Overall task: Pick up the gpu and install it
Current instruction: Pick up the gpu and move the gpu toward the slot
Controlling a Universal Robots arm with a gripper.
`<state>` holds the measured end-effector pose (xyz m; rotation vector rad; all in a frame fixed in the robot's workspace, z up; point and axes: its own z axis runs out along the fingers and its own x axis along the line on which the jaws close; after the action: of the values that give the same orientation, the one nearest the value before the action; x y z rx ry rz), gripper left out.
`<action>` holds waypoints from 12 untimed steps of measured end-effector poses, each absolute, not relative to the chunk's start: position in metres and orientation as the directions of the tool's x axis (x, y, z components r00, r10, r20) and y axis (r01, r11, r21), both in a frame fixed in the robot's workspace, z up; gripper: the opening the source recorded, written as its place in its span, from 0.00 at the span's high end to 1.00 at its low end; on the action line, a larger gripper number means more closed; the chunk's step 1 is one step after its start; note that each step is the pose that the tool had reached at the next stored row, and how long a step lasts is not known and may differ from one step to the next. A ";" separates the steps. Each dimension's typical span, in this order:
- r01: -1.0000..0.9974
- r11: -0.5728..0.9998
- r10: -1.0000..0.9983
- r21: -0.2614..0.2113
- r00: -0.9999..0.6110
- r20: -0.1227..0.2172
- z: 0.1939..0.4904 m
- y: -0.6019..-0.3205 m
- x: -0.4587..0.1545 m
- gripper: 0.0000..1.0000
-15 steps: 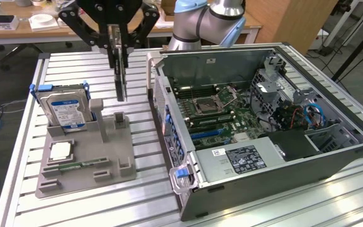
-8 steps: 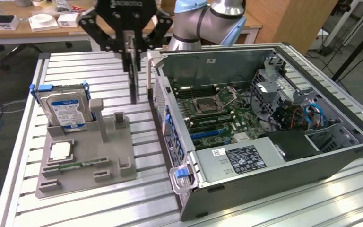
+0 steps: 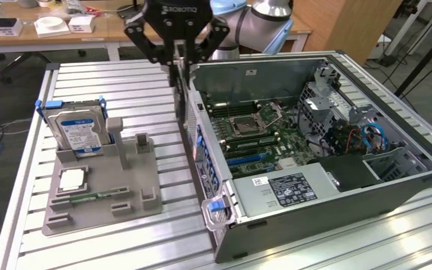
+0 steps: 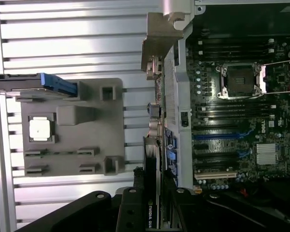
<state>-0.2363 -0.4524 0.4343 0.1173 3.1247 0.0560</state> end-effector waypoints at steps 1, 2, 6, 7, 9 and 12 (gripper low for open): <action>0.075 0.997 0.075 0.036 -0.997 -0.013 0.434 -0.452 -0.233 0.74; 0.075 0.997 0.075 0.036 -0.997 -0.013 0.433 -0.452 -0.229 0.74; 0.075 0.997 0.075 0.036 -0.997 -0.013 0.431 -0.452 -0.214 0.74; 0.075 0.997 0.075 0.036 -0.997 -0.013 0.431 -0.452 -0.210 0.74; 0.075 0.997 0.075 0.036 -0.997 -0.013 0.430 -0.452 -0.202 0.74; 0.075 0.997 0.075 0.036 -0.997 -0.013 0.428 -0.452 -0.190 0.74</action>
<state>-0.1901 -0.4525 0.4279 0.1171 3.1247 0.0560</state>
